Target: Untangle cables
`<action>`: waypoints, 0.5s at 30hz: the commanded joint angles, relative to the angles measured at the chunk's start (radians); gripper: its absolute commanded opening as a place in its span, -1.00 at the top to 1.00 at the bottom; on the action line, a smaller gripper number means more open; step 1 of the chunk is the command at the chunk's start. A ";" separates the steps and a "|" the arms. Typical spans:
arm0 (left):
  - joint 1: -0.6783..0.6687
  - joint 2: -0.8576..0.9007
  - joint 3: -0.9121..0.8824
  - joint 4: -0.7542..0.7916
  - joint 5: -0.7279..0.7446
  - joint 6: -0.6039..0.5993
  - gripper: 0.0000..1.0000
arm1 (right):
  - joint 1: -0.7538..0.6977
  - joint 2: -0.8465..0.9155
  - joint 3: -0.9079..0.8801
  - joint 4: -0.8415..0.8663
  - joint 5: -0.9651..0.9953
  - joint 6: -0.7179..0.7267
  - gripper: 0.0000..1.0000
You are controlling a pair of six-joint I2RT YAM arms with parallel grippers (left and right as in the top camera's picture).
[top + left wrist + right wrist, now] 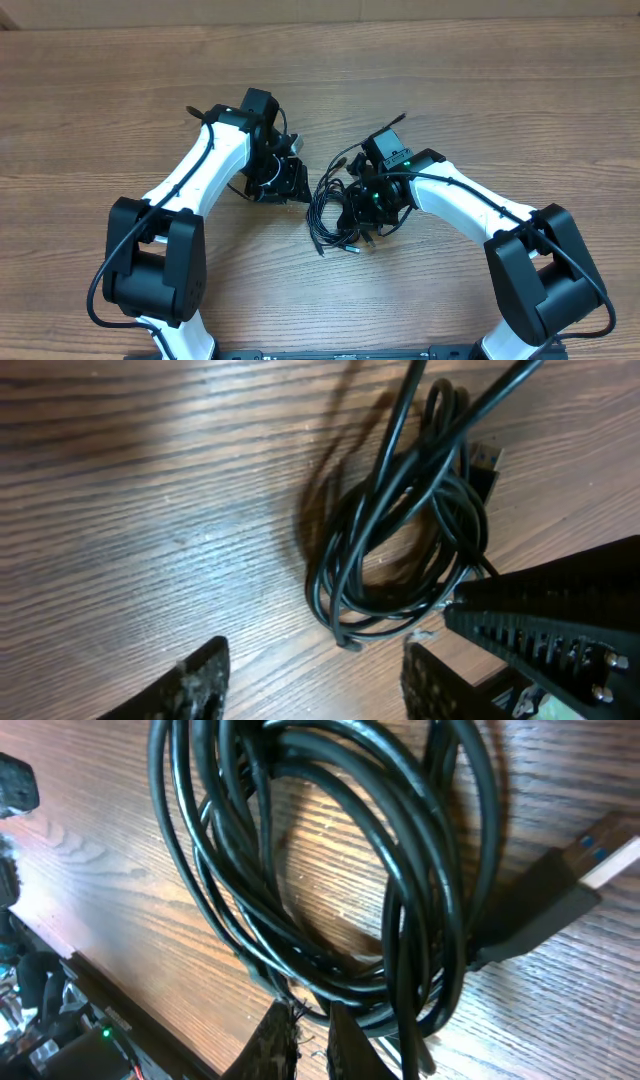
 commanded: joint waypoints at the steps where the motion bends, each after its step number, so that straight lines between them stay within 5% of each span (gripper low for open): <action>1: -0.024 -0.016 -0.040 0.021 -0.014 0.032 -0.17 | -0.031 -0.004 0.027 0.000 -0.034 0.016 0.79; 11: -0.101 -0.015 -0.163 0.219 -0.016 -0.023 -0.05 | -0.075 -0.004 0.100 -0.023 -0.109 -0.020 0.75; 15: -0.110 -0.015 -0.166 0.212 -0.117 -0.021 0.83 | -0.074 -0.004 0.100 -0.054 -0.035 -0.020 0.74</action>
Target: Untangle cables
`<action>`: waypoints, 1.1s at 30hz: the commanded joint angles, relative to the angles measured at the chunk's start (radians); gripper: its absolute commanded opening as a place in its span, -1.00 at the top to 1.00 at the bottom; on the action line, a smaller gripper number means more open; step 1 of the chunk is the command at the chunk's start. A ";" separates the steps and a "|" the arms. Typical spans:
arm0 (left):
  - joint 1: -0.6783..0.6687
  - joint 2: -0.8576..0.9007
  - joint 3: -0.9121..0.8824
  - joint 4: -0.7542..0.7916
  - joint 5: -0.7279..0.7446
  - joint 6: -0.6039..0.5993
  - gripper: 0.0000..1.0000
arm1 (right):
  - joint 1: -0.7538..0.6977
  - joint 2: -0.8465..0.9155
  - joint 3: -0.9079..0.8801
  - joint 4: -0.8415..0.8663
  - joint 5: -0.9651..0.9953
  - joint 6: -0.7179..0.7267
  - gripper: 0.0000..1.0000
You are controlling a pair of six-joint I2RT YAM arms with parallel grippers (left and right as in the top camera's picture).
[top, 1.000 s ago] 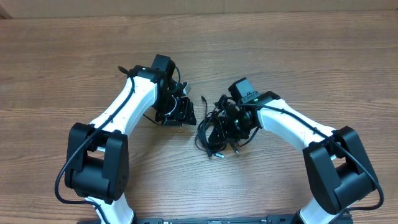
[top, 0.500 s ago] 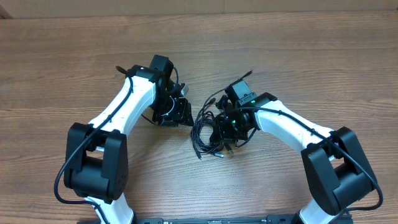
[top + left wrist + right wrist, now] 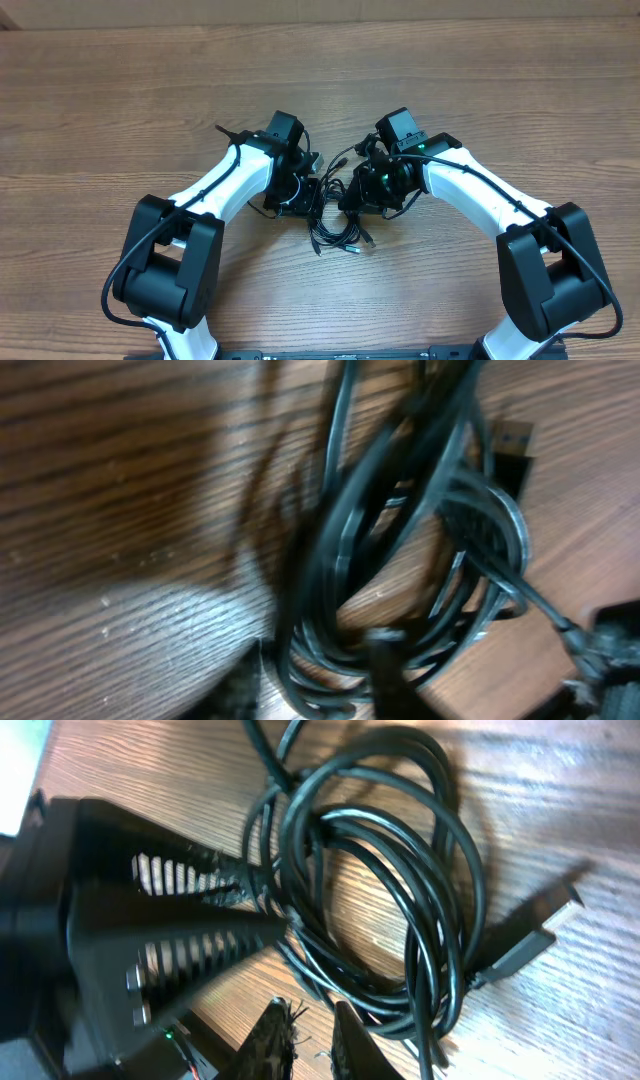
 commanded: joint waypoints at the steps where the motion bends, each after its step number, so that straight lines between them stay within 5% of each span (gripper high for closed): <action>1: -0.003 -0.015 -0.008 -0.019 -0.108 -0.003 0.85 | -0.002 -0.004 0.023 -0.023 0.066 -0.015 0.73; 8: 0.043 -0.015 0.066 -0.134 -0.169 0.076 0.81 | -0.002 -0.004 0.023 -0.048 0.160 -0.013 0.69; 12: 0.062 -0.015 0.096 -0.061 -0.177 0.074 0.78 | 0.001 -0.004 0.019 -0.041 0.167 0.005 0.71; 22: 0.051 -0.015 0.091 -0.164 -0.050 0.121 0.24 | 0.013 -0.004 0.019 -0.050 0.167 0.008 0.70; 33: 0.044 -0.015 -0.069 -0.014 -0.056 -0.010 0.21 | 0.013 -0.004 0.019 -0.053 0.167 0.008 0.68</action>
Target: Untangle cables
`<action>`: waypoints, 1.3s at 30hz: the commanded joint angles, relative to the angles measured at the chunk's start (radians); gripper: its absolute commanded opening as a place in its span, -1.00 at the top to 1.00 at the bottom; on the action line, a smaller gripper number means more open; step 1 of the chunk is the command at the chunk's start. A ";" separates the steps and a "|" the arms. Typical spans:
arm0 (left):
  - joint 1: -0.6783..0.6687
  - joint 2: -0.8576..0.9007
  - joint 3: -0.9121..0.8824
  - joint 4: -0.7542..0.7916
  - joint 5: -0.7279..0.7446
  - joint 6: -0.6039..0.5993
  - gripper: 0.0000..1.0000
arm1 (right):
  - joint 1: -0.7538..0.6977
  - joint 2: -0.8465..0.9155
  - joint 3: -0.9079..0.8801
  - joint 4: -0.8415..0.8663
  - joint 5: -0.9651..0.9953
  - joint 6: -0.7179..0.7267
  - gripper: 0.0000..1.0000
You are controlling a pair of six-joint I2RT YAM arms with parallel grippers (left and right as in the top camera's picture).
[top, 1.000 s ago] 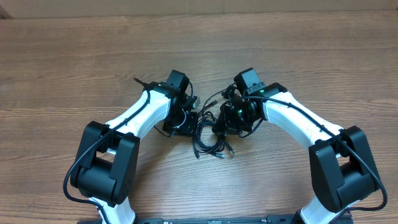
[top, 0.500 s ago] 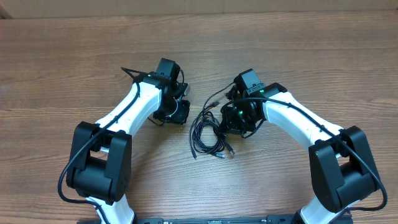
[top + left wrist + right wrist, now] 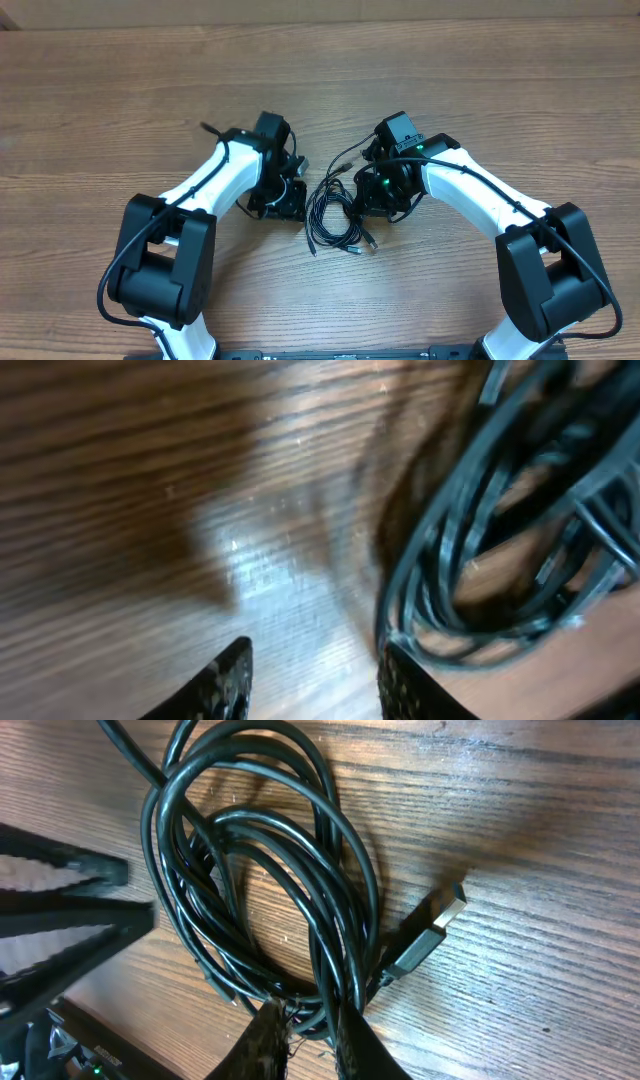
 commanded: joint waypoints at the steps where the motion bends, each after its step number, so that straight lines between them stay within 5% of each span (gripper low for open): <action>1: -0.008 -0.014 -0.048 0.027 0.015 -0.069 0.22 | 0.006 -0.004 0.019 0.001 0.006 0.006 0.68; 28: -0.056 -0.014 -0.122 -0.003 0.093 -0.204 0.11 | 0.006 -0.004 0.019 0.010 0.006 0.007 0.64; 33: -0.063 -0.016 -0.119 -0.007 0.094 -0.291 0.34 | 0.006 -0.004 0.019 0.011 0.006 0.007 0.63; 39: -0.073 -0.018 -0.119 0.010 0.018 -0.387 0.10 | 0.006 -0.004 0.019 0.008 0.005 0.007 0.56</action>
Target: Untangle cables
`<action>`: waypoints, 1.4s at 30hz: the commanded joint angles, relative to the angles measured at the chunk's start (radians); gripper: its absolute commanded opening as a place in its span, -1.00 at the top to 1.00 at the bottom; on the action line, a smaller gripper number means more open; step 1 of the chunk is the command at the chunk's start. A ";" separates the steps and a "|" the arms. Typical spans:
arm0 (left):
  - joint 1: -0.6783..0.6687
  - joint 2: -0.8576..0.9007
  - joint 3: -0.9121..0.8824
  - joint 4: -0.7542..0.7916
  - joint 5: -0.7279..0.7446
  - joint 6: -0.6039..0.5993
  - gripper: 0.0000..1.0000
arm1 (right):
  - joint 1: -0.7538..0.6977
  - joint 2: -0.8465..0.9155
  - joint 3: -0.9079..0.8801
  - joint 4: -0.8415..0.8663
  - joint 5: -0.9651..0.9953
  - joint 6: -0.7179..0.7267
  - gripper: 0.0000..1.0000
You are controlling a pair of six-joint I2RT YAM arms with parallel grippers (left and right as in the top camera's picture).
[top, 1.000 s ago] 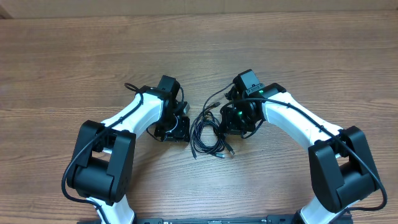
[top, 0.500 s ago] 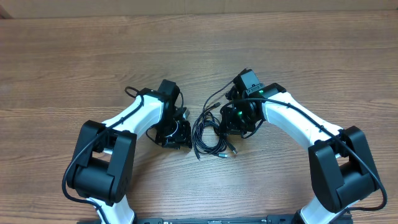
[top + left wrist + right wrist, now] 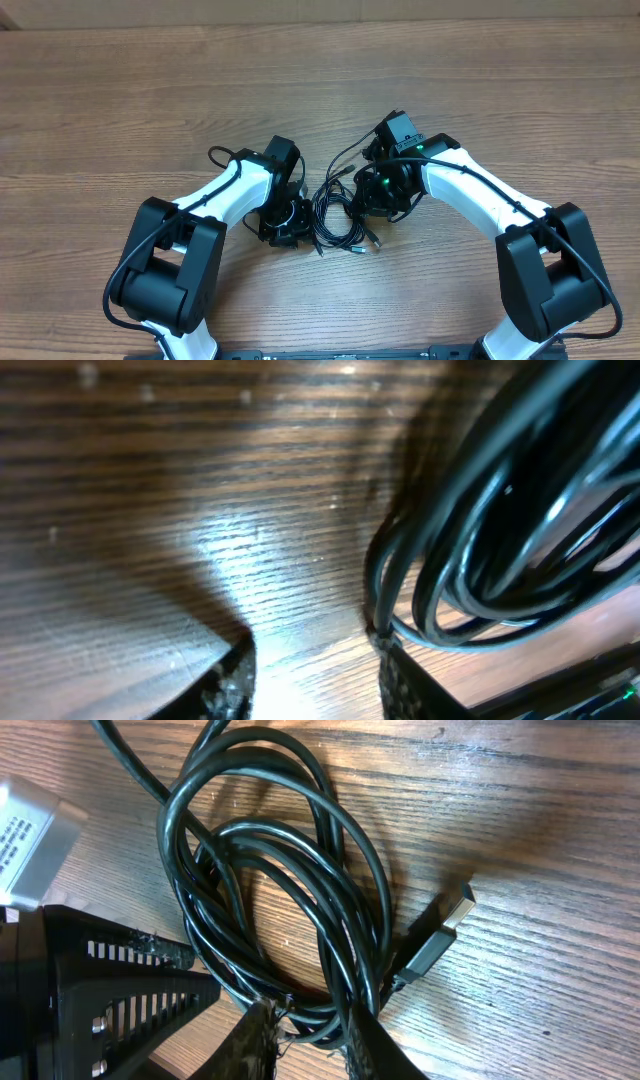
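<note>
A tangled bundle of black cables [image 3: 335, 215] lies on the wooden table between my two arms. In the right wrist view its loops [image 3: 300, 890] end in a USB plug [image 3: 440, 935]. My right gripper [image 3: 308, 1040] is partly open, with several strands of the bundle's near edge between its fingers. My left gripper [image 3: 315, 675] is open low over bare wood at the bundle's left side. Its right finger [image 3: 400, 670] touches the outer loops [image 3: 500, 530]. In the overhead view the left gripper [image 3: 295, 228] and right gripper [image 3: 365, 205] flank the bundle.
The wooden table [image 3: 120, 90] stretches around the arms on all sides. My left gripper's black ribbed body [image 3: 110, 980] fills the lower left of the right wrist view, close to the cables.
My left gripper has moved nearer and lower along the bundle's left side, and one finger now touches the loops. My right gripper's fingers stand wider apart. The bundle has barely shifted.
At first my left gripper was open away to the bundle's left and my right gripper pinched its near edge. Then the left was in against the loops, later back off to the left. Now it is at the bundle again, and the right has loosened.
</note>
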 commanded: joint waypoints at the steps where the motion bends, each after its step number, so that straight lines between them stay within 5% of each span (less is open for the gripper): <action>1: -0.019 0.000 -0.014 0.014 -0.082 -0.076 0.07 | 0.005 -0.004 0.019 0.001 0.003 0.000 0.56; 7: -0.060 0.000 -0.014 0.024 -0.132 -0.122 -0.05 | 0.005 -0.004 0.019 -0.002 0.003 0.000 0.56; 14: -0.021 0.000 -0.014 0.013 -0.182 -0.105 0.30 | 0.005 -0.004 0.019 -0.017 0.004 0.000 0.56; 21: 0.078 0.000 -0.006 0.025 -0.286 -0.024 0.21 | 0.005 -0.004 0.019 -0.020 0.003 0.000 0.55; 33: 0.239 0.000 0.021 0.269 -0.252 0.042 0.28 | 0.005 -0.004 0.019 -0.023 0.000 0.000 0.55; 42: 0.234 0.000 0.228 -0.101 -0.118 0.201 -0.01 | 0.005 -0.004 0.019 -0.027 0.000 0.000 0.54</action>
